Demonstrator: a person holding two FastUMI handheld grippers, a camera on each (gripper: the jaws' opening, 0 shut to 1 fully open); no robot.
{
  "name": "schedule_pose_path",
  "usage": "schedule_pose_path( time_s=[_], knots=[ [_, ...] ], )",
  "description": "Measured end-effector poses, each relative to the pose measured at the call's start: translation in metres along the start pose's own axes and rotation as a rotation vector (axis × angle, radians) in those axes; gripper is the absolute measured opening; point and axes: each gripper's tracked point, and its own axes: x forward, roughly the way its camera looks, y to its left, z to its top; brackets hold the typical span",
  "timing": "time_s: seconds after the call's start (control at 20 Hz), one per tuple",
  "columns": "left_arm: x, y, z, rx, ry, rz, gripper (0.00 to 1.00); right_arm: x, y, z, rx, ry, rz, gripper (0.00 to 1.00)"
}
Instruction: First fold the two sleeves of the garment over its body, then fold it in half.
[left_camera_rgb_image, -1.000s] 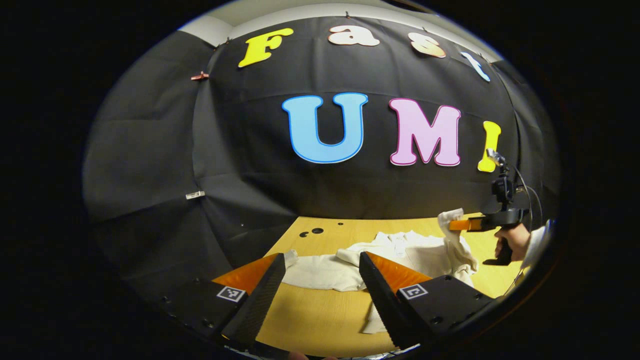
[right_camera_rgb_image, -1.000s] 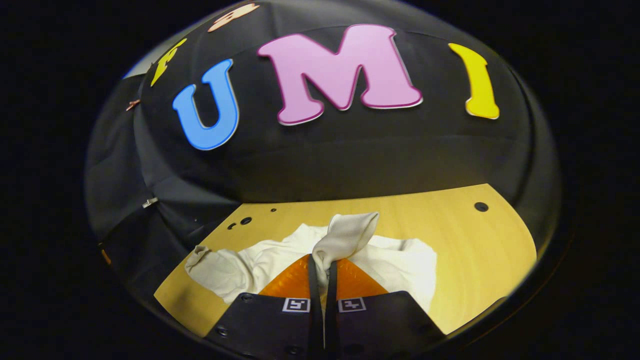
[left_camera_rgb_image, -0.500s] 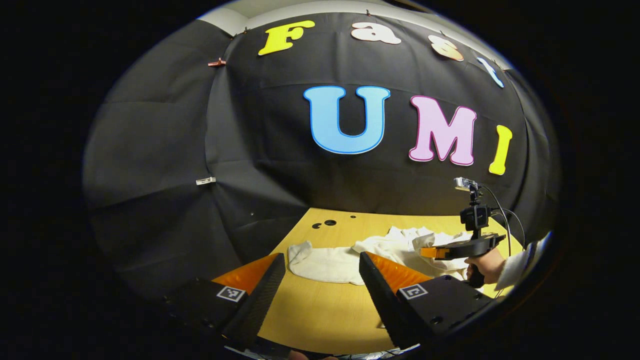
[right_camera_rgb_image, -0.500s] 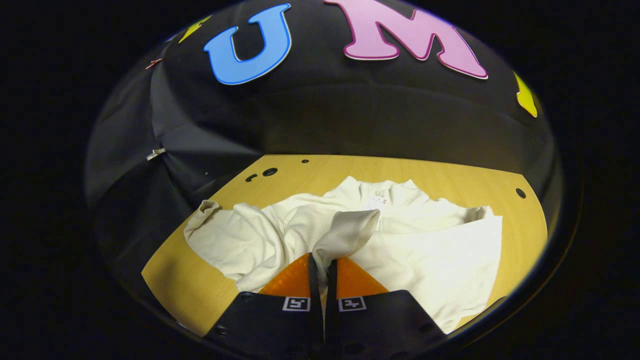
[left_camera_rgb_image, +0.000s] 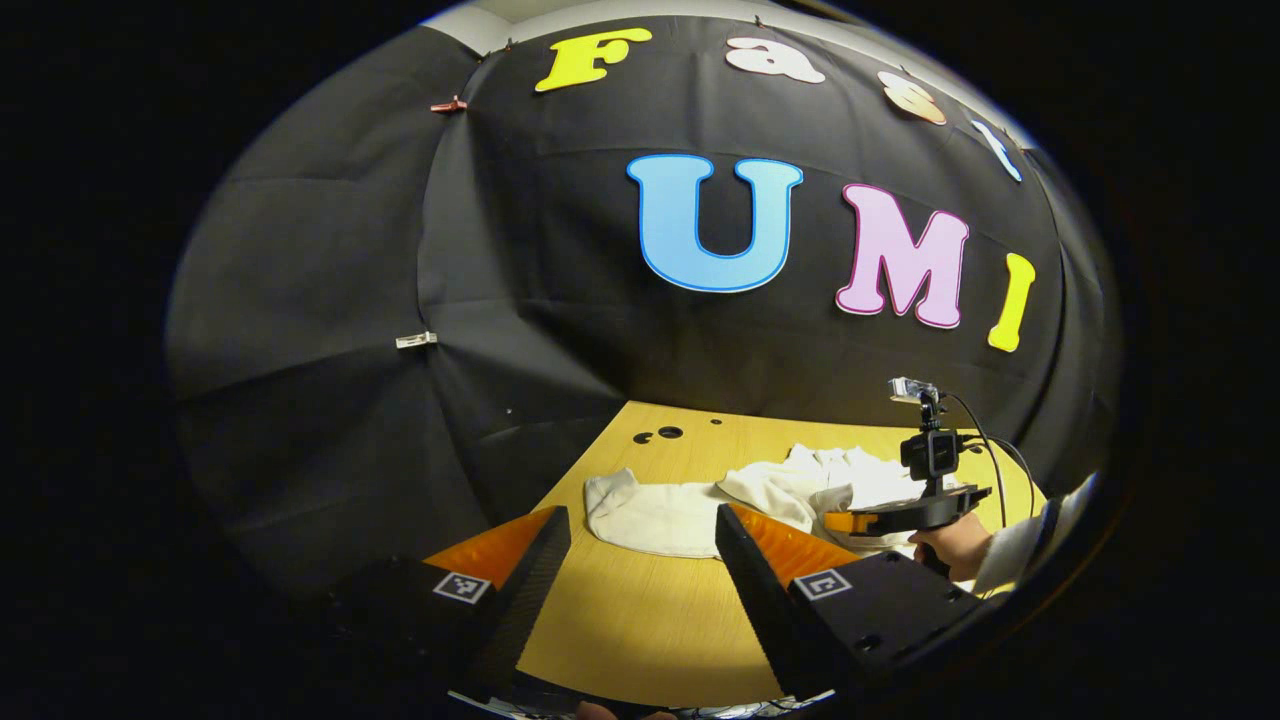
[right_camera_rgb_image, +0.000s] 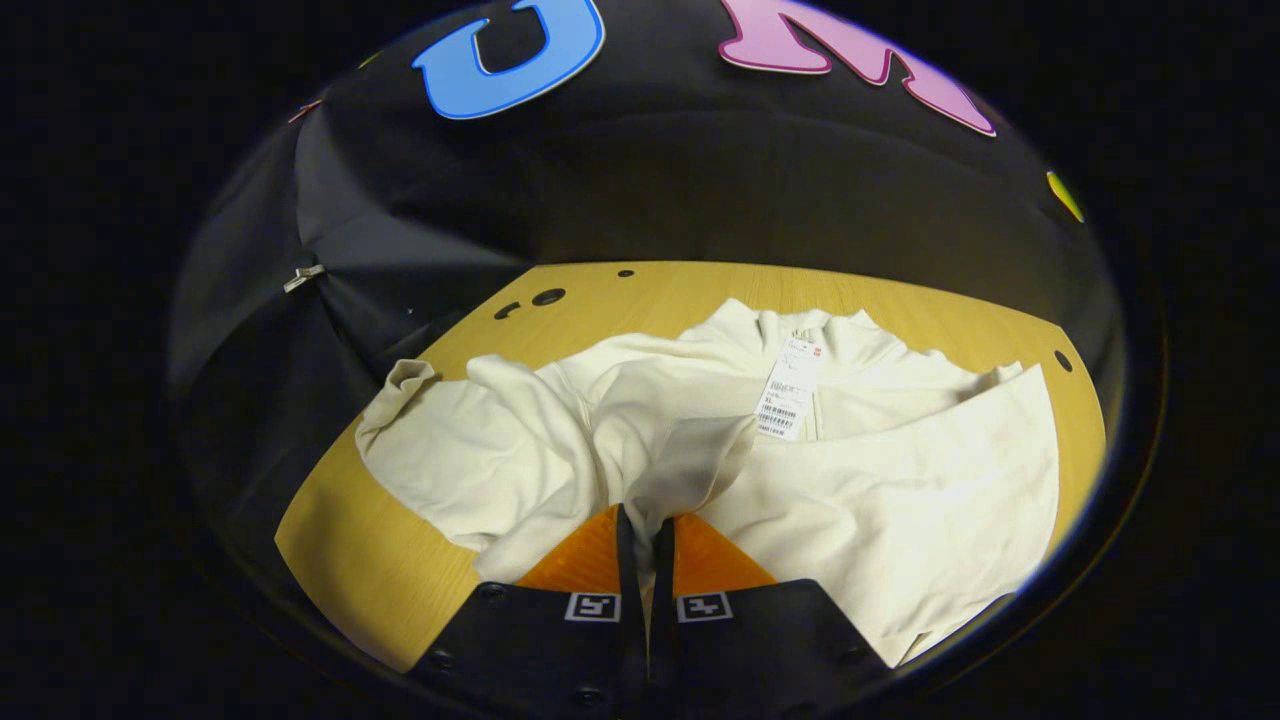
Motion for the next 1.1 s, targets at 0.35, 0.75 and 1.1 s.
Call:
schedule_pose_path(
  time_s=[0.35, 0.75, 1.1],
  knots=[
    [0.02, 0.012, -0.008, -0.009, 0.038, -0.007, 0.95, 0.003, -0.002, -0.006, 0.01, 0.02, -0.004, 0.14],
    [0.052, 0.022, -0.024, 0.025, 0.098, -0.005, 0.95, -0.007, -0.009, -0.011, 0.056, 0.037, -0.019, 0.48],
    [0.128, 0.03, -0.05, 0.063, 0.146, -0.009, 0.94, -0.067, -0.018, -0.005, 0.078, -0.009, -0.003, 0.58]
  ],
)
